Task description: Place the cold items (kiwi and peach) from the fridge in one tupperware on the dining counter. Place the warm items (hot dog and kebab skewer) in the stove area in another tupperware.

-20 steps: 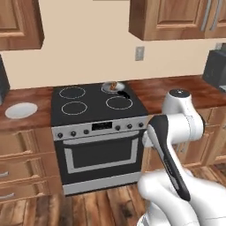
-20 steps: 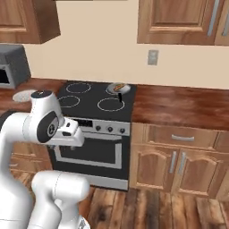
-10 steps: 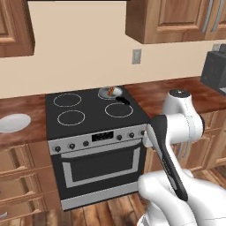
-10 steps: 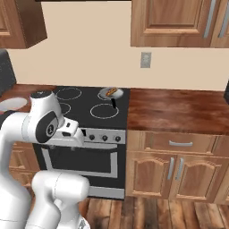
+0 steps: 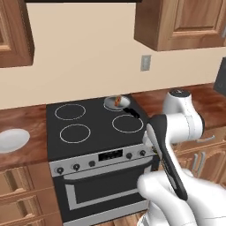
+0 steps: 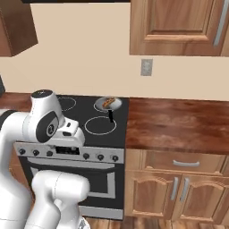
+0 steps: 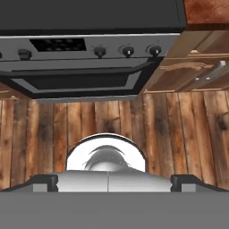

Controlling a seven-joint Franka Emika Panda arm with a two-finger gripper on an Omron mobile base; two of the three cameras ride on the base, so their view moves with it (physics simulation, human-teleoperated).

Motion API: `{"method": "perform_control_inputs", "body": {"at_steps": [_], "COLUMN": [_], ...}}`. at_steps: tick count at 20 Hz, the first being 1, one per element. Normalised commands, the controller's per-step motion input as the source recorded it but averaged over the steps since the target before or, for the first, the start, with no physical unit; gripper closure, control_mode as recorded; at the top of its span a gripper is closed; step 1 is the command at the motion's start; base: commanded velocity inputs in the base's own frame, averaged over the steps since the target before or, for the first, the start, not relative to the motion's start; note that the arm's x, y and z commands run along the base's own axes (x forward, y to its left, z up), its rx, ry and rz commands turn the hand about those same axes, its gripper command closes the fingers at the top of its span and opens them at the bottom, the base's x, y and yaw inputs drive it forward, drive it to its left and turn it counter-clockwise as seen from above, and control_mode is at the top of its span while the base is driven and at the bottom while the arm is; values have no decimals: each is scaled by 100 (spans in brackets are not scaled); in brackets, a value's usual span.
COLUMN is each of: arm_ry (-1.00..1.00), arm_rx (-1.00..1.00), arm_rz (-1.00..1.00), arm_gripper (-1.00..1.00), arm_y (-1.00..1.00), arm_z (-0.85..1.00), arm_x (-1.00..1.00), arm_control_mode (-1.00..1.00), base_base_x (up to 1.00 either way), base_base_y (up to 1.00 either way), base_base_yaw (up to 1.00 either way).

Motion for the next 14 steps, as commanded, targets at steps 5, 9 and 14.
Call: {"method": "perform_control_inputs", "body": {"at_steps": [5,9,14], "arm_ry": [0,0,0], "arm_rx": [0,0,0], "arm_rz": [0,0,0], "arm_gripper": [-100,-100,-100], "arm_y": [0,0,0], "arm_z": [0,0,0], "arm_x": [0,0,0], "arm_control_mode": [100,100,100], "base_base_x": [42,34,35], "base_base_y": [4,1,1], "base_base_yaw": [0,0,0]}}
